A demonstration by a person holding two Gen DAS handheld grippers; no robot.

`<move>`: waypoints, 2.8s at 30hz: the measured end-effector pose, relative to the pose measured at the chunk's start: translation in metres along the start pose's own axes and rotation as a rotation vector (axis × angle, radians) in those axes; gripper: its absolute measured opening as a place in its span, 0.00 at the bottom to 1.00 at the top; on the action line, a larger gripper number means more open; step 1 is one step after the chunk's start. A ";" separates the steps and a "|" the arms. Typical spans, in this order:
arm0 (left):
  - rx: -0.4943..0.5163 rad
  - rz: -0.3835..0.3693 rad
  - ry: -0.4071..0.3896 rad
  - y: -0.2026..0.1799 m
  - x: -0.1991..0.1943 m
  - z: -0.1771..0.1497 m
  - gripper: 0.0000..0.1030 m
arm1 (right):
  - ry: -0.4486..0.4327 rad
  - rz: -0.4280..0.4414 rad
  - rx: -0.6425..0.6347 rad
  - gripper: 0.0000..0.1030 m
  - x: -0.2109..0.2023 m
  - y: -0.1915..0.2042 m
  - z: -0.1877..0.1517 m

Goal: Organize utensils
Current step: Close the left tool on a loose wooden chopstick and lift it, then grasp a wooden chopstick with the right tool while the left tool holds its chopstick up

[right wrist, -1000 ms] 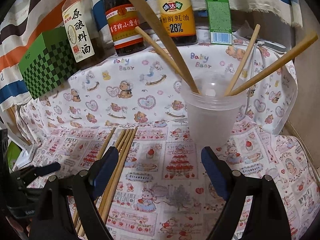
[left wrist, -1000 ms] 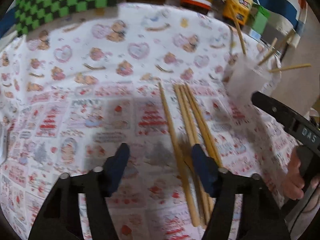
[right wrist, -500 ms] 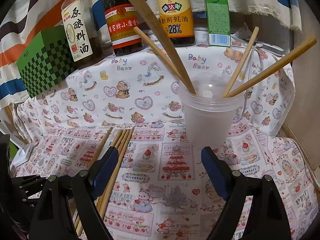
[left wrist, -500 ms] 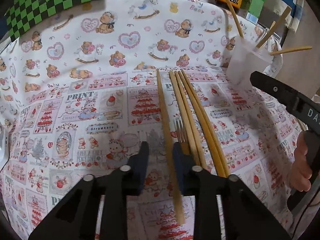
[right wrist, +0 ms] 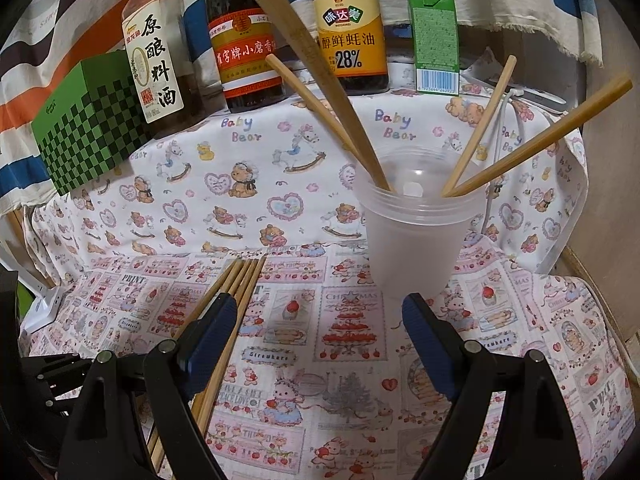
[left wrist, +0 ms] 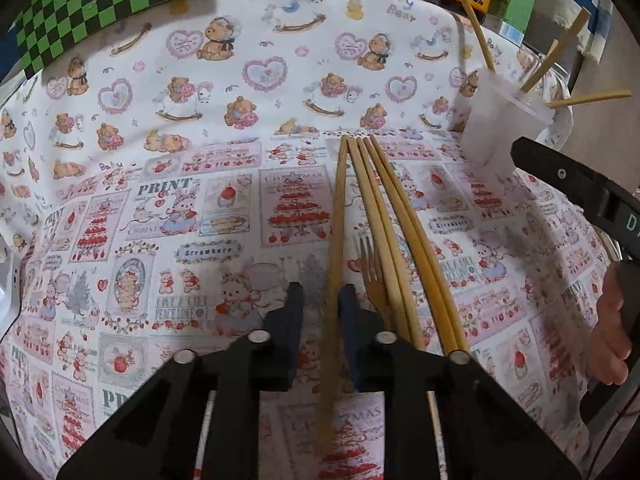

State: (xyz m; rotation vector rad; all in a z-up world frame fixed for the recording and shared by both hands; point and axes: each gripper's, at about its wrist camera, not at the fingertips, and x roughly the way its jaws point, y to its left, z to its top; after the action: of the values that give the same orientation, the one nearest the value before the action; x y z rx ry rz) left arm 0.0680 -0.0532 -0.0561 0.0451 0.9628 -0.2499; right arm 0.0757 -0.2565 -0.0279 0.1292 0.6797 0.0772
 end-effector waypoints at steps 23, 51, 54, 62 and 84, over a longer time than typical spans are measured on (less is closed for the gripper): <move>-0.097 0.076 -0.493 0.033 -0.101 0.007 0.06 | 0.229 0.157 -0.171 0.56 0.015 0.042 -0.019; -0.126 0.171 -0.558 0.034 -0.116 0.003 0.06 | 0.316 0.064 -0.251 0.56 0.034 0.054 -0.036; -0.128 0.172 -0.558 0.035 -0.116 0.003 0.06 | 0.316 0.087 -0.253 0.56 0.033 0.057 -0.037; -0.122 0.181 -0.565 0.034 -0.117 0.002 0.06 | 0.305 0.118 -0.281 0.56 0.027 0.068 -0.040; -0.139 0.153 -0.552 0.038 -0.117 0.002 0.06 | 0.323 0.126 -0.363 0.50 0.027 0.082 -0.052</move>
State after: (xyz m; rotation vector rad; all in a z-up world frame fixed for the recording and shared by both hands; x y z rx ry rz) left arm 0.0151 0.0053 0.0379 -0.0752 0.4218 -0.0459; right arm 0.0614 -0.1675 -0.0724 -0.1944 0.9680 0.3461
